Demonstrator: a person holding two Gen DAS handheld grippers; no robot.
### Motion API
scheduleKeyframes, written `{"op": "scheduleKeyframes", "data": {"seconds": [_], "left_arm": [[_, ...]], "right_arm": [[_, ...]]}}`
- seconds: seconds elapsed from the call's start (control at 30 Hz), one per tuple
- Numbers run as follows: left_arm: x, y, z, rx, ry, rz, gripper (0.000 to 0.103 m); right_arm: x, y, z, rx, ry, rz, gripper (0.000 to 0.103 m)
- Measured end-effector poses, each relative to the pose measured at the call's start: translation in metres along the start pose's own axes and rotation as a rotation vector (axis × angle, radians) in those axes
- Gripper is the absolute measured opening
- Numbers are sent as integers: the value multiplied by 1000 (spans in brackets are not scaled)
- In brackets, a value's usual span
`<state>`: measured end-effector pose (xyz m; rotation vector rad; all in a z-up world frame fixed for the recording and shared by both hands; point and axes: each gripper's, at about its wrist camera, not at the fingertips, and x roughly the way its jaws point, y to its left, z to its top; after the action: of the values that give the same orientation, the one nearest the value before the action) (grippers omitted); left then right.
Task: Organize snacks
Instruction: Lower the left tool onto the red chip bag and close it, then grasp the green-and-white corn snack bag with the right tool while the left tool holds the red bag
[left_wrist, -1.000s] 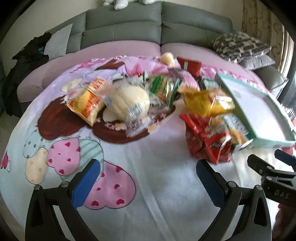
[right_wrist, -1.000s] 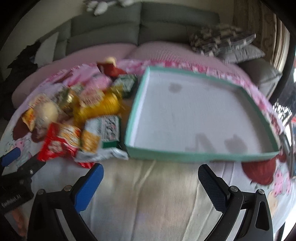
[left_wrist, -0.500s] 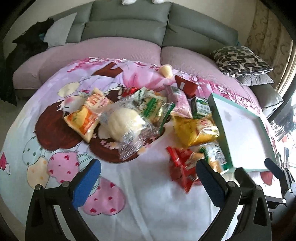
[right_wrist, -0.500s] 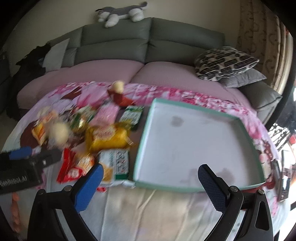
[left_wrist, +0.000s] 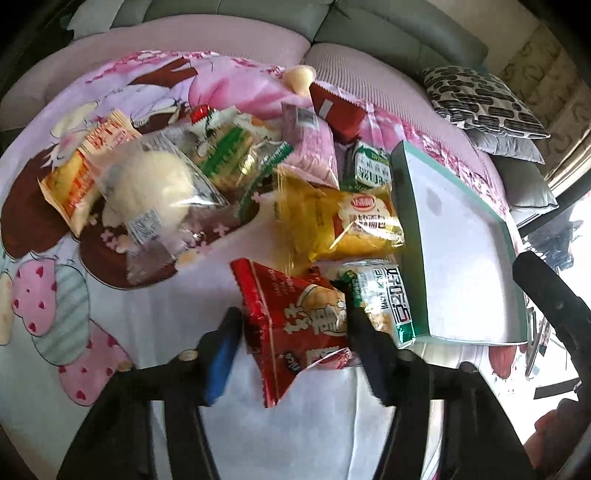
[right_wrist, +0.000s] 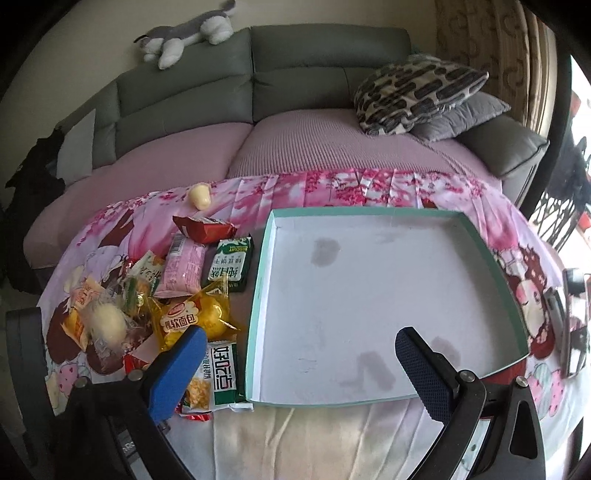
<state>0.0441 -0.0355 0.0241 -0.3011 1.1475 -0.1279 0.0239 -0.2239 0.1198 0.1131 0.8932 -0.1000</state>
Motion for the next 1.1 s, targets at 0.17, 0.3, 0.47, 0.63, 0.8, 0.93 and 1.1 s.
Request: {"op": "scheduleKeyframes", "data": {"seconds": [0.17,0.3,0.47,0.63,0.8,0.93,1.1], "left_arm": [[-1,0,0,-59,-20,15,54],[-7,12,-3,-138,-41,23,53],[-24,25,-6,-184,-102,31,53],[-40,46,-9,-214,-161,61,53],[-47,56,-5,-235,-199,64,53],[-47,66,-4,-264,-204,58,53],[-41,74,-5,-290,-192,46,53]], "right_arm": [[7,2,-8,-2,25,27,103],[11,9,-15,-19,43,65,103],[13,20,-22,-52,54,119,100],[20,39,-27,-118,72,140,95],[30,60,-36,-184,110,184,89],[38,70,-42,-212,137,210,84],[42,72,-44,-231,131,176,83]]}}
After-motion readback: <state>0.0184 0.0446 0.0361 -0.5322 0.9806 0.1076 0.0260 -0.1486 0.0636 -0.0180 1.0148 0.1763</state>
